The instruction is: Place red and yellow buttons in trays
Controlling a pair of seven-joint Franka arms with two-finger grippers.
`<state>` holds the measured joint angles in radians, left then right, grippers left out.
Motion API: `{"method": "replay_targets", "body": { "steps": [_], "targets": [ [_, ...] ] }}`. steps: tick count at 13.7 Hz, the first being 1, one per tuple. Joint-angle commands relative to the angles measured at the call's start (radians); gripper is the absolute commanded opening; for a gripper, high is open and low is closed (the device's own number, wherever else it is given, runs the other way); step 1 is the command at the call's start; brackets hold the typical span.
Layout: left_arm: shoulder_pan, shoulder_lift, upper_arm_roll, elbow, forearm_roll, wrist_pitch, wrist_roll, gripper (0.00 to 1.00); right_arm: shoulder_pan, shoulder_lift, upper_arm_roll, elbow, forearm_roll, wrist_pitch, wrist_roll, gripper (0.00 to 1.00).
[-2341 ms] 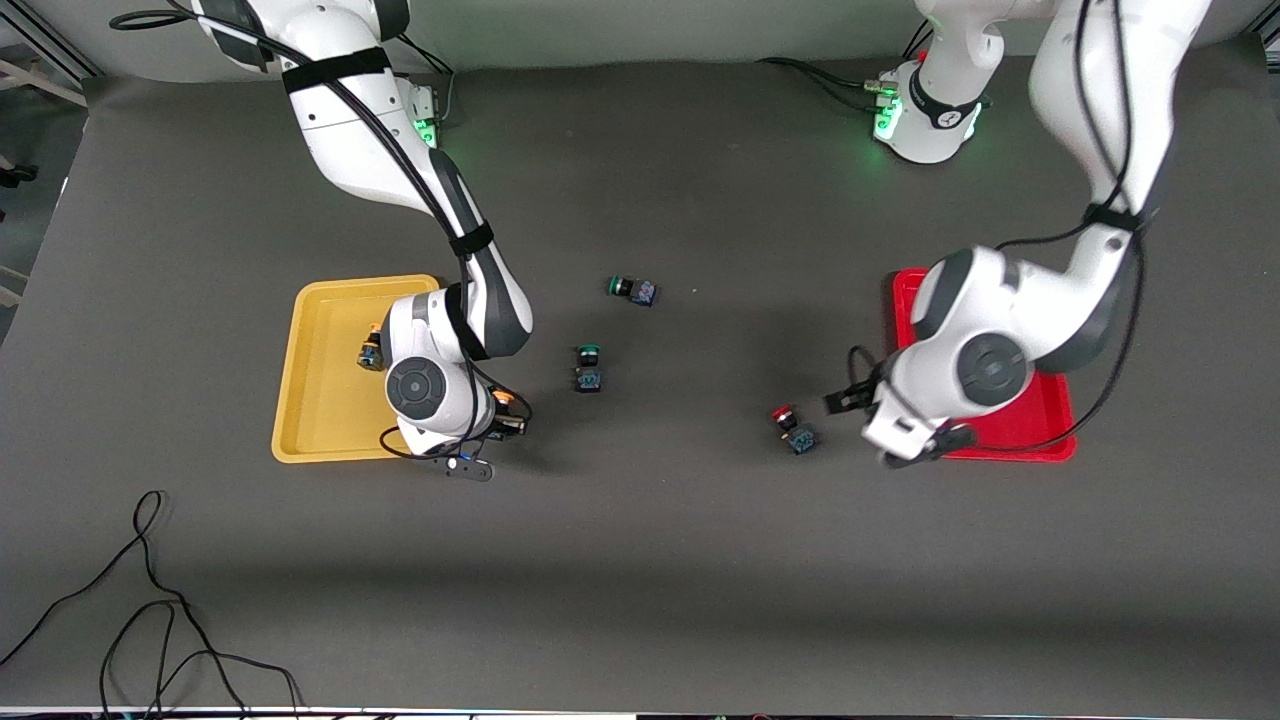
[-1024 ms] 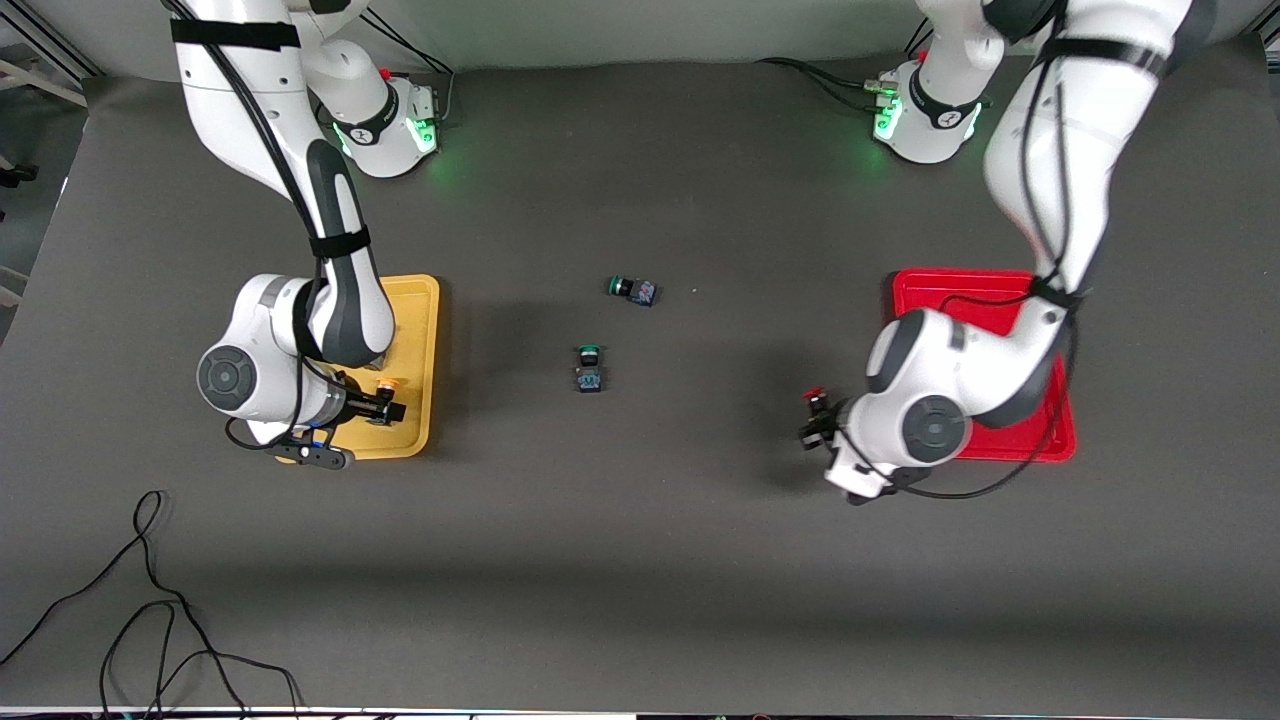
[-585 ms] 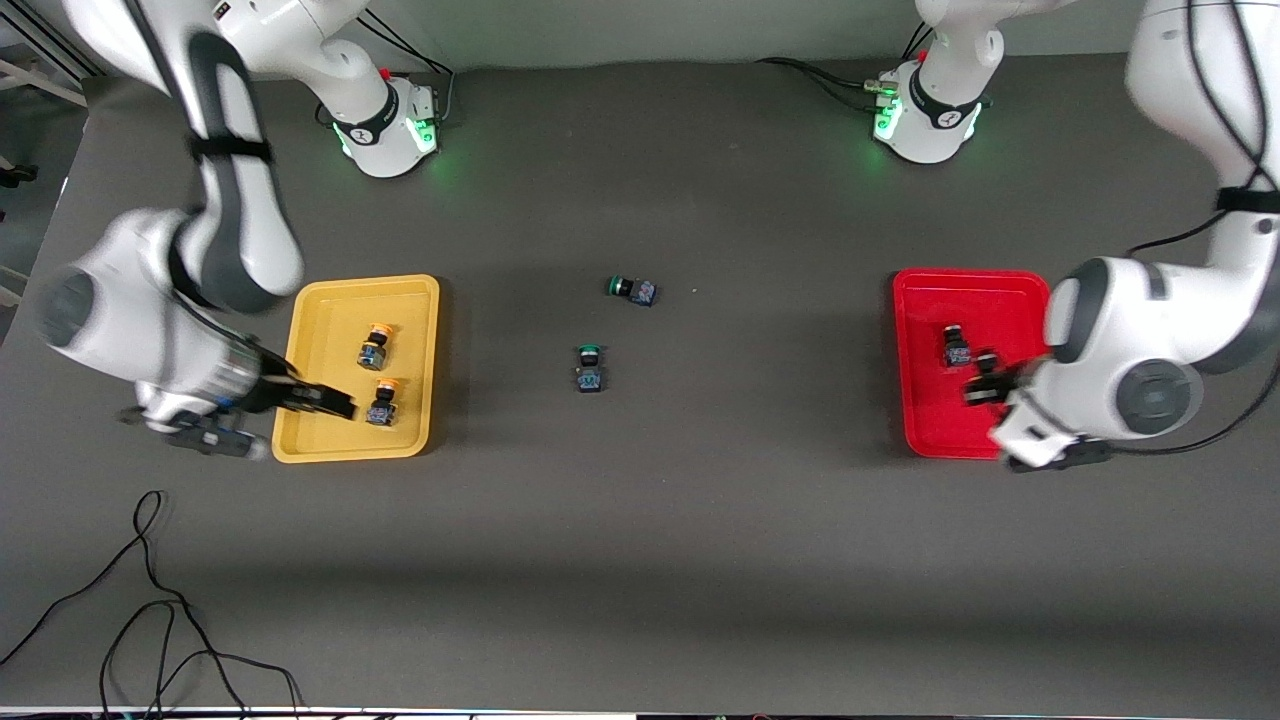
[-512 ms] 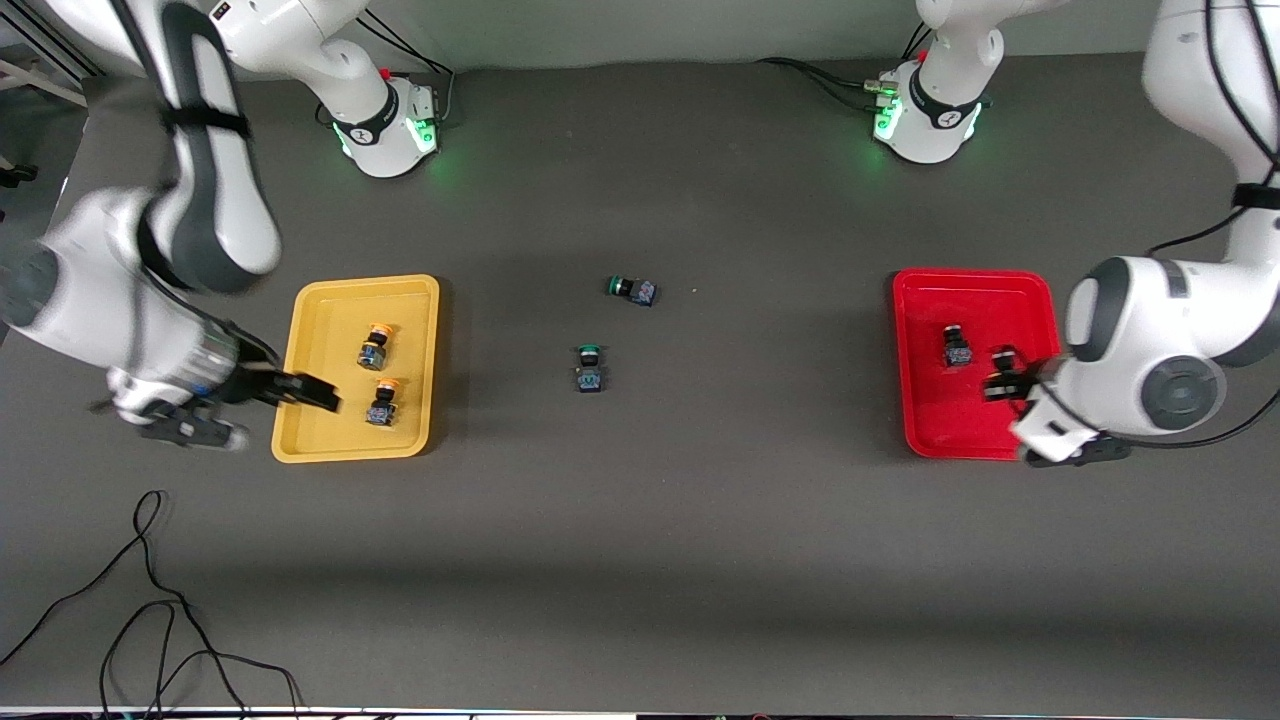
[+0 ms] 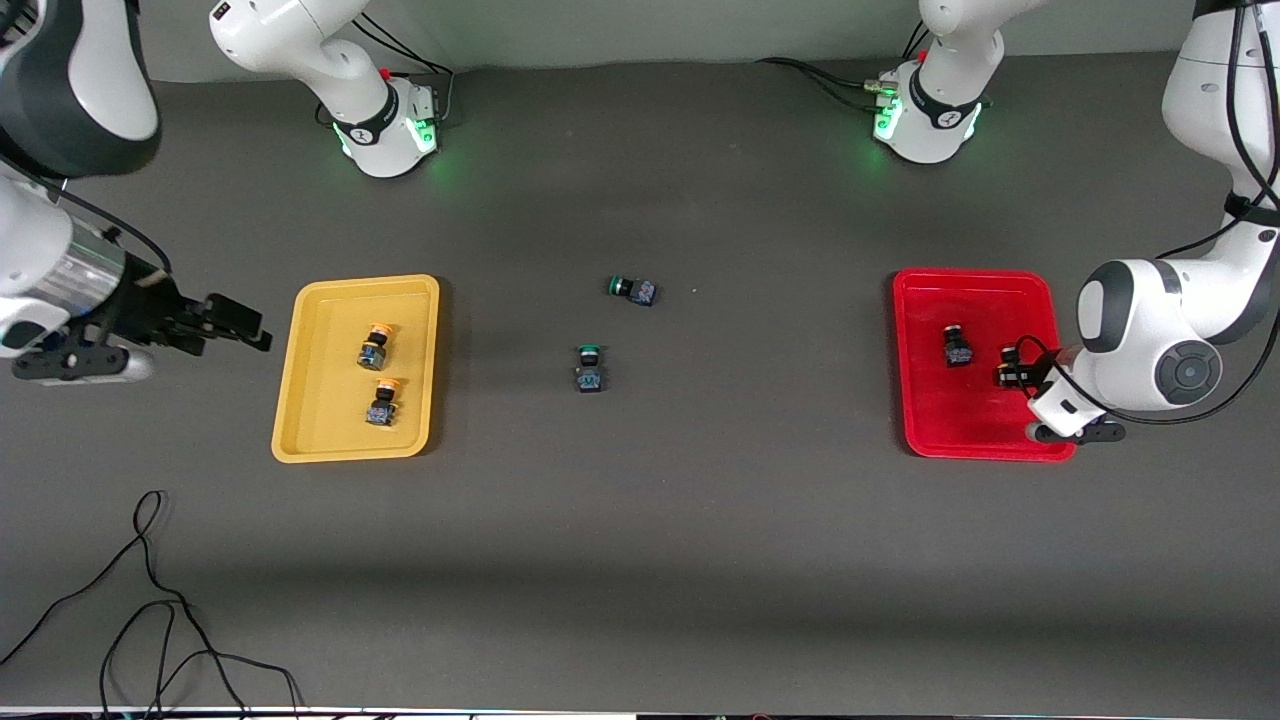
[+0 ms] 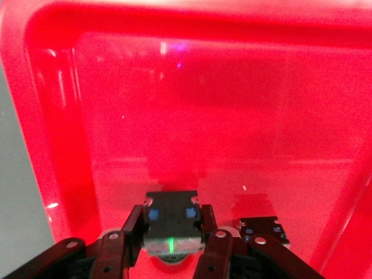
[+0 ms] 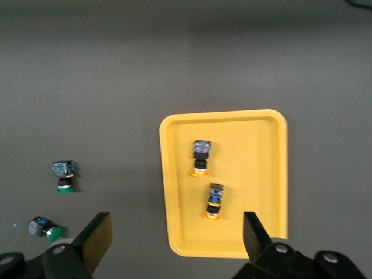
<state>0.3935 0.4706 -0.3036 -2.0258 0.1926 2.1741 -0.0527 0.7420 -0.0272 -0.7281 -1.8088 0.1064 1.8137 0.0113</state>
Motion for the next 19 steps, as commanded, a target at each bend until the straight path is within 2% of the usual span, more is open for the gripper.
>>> {"method": "replay_targets", "body": {
  "steps": [1,2,4,5,6,8,9,11,13,16,17,19],
  "targets": [
    [-0.027,-0.097,-0.003,0.025,0.013,-0.115,0.004,1.00,-0.007,-0.069,0.033,0.008,-0.047,-0.056,-0.013,1.00],
    [-0.057,-0.130,-0.006,0.079,0.011,-0.208,-0.002,1.00,-0.059,-0.086,0.091,0.008,-0.054,-0.060,-0.013,1.00],
    [-0.102,-0.190,-0.006,0.206,0.004,-0.385,-0.004,1.00,-0.278,-0.112,0.327,0.003,-0.102,-0.077,-0.016,1.00],
    [-0.110,-0.213,-0.008,0.267,0.001,-0.452,-0.004,1.00,-0.358,-0.126,0.408,-0.001,-0.102,-0.083,-0.022,1.00],
    [-0.125,-0.220,-0.017,0.338,-0.001,-0.520,-0.004,1.00,-0.395,-0.132,0.442,-0.003,-0.102,-0.083,-0.040,1.00],
    [-0.140,-0.225,-0.022,0.450,-0.008,-0.656,-0.006,1.00,-0.441,-0.129,0.467,0.000,-0.102,-0.082,-0.076,1.00],
    [-0.140,-0.240,-0.025,0.466,-0.015,-0.669,-0.006,1.00,-0.490,-0.129,0.508,0.000,-0.102,-0.086,-0.100,1.00],
    [-0.136,-0.308,-0.026,0.447,-0.042,-0.653,-0.004,1.00,-0.568,-0.117,0.590,0.008,-0.102,-0.103,-0.119,1.00],
    [-0.121,-0.396,-0.020,0.403,-0.123,-0.645,0.010,1.00,-0.569,-0.094,0.598,0.034,-0.102,-0.103,-0.111,1.00],
    [-0.130,-0.538,-0.017,0.282,-0.130,-0.570,0.014,1.00,-0.569,-0.010,0.599,0.120,-0.102,-0.105,-0.100,1.00],
    [-0.165,-0.549,0.018,0.282,-0.128,-0.579,0.014,1.00,-0.567,0.010,0.601,0.138,-0.103,-0.106,-0.094,1.00],
    [-0.342,-0.547,0.195,0.295,-0.120,-0.582,0.014,1.00,-0.570,0.010,0.601,0.131,-0.103,-0.114,-0.070,1.00]
  ]
}}
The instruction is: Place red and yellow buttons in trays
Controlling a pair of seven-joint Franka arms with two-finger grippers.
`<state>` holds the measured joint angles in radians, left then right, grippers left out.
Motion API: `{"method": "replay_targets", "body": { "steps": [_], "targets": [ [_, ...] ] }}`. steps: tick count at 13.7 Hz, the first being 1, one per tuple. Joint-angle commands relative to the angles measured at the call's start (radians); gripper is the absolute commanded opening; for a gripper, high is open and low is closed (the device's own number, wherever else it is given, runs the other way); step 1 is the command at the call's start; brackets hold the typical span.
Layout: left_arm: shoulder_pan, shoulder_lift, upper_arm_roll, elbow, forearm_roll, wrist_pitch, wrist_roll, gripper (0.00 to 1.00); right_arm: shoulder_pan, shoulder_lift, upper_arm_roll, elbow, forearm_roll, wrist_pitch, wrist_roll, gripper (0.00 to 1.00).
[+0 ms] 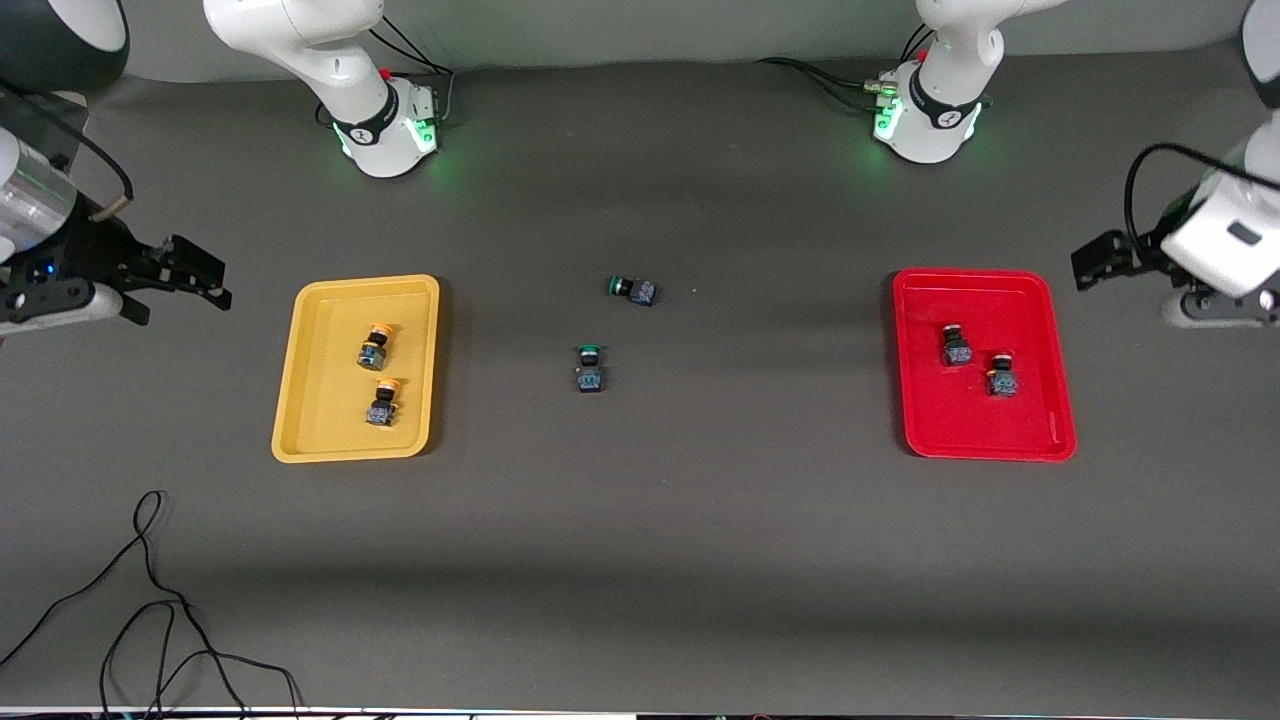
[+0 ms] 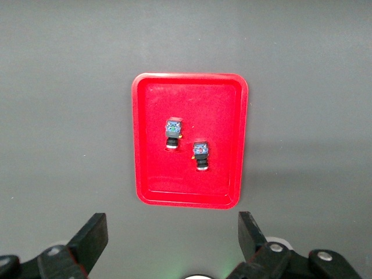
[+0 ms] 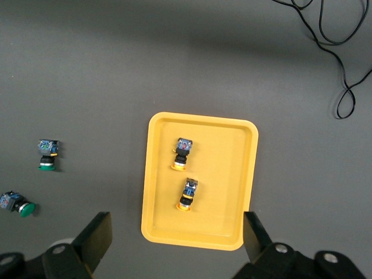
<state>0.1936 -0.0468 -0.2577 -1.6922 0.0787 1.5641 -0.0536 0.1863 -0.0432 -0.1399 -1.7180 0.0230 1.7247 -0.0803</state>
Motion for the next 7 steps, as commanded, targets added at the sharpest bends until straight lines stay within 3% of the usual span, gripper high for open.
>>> {"method": "replay_targets", "body": {
  "steps": [1,7],
  "targets": [
    [-0.204,-0.025,0.206,-0.037,-0.002,0.027,0.017,1.00,-0.016,0.028,0.013,0.044,-0.021,-0.027,0.022,1.00],
    [-0.224,0.011,0.219,0.002,0.000,0.022,0.020,1.00,-0.019,0.043,0.013,0.046,-0.021,-0.028,0.020,1.00]
  ]
}}
